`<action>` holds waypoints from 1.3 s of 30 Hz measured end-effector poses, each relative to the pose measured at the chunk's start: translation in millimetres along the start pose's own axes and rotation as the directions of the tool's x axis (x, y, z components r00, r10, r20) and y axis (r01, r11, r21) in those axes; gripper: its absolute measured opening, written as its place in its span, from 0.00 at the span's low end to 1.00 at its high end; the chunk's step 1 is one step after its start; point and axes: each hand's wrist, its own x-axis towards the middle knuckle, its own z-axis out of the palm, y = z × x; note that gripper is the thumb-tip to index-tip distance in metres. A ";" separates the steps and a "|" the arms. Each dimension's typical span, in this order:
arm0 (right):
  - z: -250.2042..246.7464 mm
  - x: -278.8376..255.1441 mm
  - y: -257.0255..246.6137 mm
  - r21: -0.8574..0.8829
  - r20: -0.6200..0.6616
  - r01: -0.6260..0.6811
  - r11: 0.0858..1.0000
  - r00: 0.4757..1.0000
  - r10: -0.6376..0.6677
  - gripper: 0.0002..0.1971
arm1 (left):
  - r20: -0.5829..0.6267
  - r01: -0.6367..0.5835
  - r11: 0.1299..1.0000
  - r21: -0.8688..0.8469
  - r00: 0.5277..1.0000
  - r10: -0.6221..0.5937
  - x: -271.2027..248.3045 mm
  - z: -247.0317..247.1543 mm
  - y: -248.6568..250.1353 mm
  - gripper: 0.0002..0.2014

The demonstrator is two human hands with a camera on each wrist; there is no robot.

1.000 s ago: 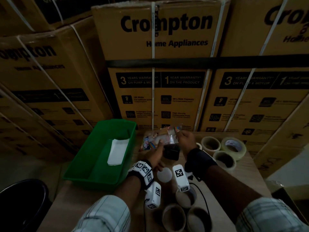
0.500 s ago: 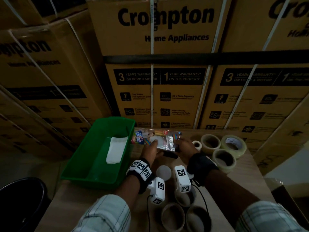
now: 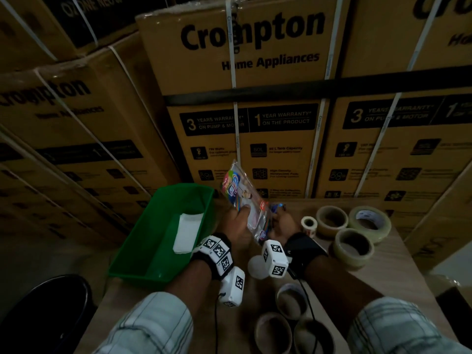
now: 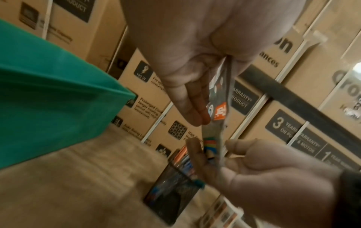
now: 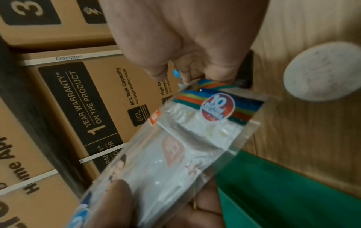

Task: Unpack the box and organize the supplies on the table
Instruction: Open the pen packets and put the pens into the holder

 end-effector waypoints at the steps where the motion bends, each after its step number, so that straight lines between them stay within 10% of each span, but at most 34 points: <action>1: 2.6 0.9 -0.6 0.026 -0.002 -0.014 1.000 1.000 0.015 0.29 | -0.015 -0.017 1.000 0.010 1.000 0.018 -1.1 -2.3 4.7 0.20; 14: 8.8 18.1 -11.8 0.074 -0.078 0.057 0.996 0.996 -0.051 0.07 | -0.095 -0.125 0.975 -0.183 0.989 0.109 15.9 -24.5 32.7 0.22; 23: 0.0 14.8 -22.7 0.047 -0.074 0.164 0.985 0.984 -0.160 0.10 | -0.154 -0.094 0.952 -0.291 0.987 0.050 32.5 -34.8 18.8 0.10; 26: -6.7 14.2 -27.6 -0.099 -0.122 0.164 0.982 0.977 -0.175 0.12 | -0.160 -0.046 0.923 -0.383 0.987 -0.018 50.9 -33.0 1.9 0.19; 29: -12.4 4.5 -43.8 -0.274 -0.163 0.184 0.944 0.958 -0.234 0.14 | -0.164 -0.014 0.880 -0.475 0.984 -0.073 36.9 -33.5 18.4 0.07; 34: -29.2 -6.6 -79.3 -0.672 -0.180 0.207 0.711 0.886 -0.427 0.12 | -0.202 -0.006 0.830 -0.558 0.971 -0.129 46.4 -30.5 17.5 0.09; 35: -33.4 -9.9 -80.8 -0.777 -0.162 0.183 0.602 0.866 -0.474 0.16 | -0.195 -0.011 0.814 -0.581 0.973 -0.126 57.7 -28.3 8.0 0.13; 39: -37.4 -13.2 -93.7 -0.737 -0.236 0.240 0.632 0.784 -0.574 0.08 | -0.172 0.015 0.798 -0.602 0.974 -0.148 113.9 -14.9 -46.0 0.30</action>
